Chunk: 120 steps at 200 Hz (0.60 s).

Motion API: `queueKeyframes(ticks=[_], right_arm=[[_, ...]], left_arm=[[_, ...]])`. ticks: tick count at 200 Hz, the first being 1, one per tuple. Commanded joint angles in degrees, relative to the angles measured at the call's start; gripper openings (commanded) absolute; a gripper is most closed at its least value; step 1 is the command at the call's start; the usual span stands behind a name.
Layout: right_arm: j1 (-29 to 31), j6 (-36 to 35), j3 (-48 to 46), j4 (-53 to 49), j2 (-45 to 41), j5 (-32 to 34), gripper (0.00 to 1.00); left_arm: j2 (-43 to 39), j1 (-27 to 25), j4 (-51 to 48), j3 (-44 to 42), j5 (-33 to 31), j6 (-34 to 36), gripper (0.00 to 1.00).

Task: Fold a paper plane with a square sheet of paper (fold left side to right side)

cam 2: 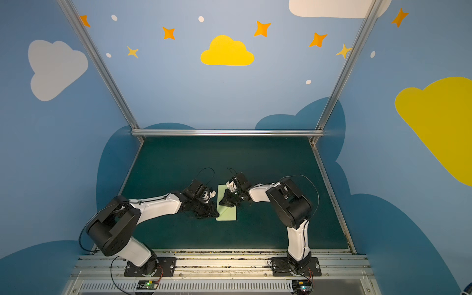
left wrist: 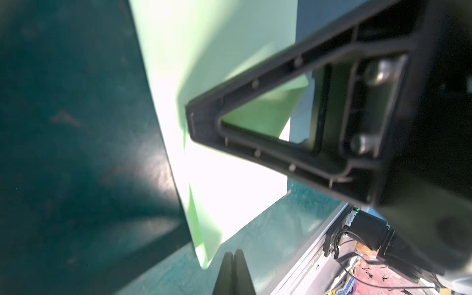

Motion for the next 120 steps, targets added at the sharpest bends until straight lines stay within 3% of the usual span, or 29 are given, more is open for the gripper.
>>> queueKeyframes(ticks=[1,120], right_arm=[[0.13,-0.7,-1.16,-4.86,1.63,2.56,0.0],[0.15,-0.7,-1.08,-4.6,1.99,2.09,0.0]], left_arm=[[0.81,-0.1,0.86,2.13,-1.31,0.44,0.04],[6.48,-0.21,0.86,2.53,-2.96,2.75,0.03]])
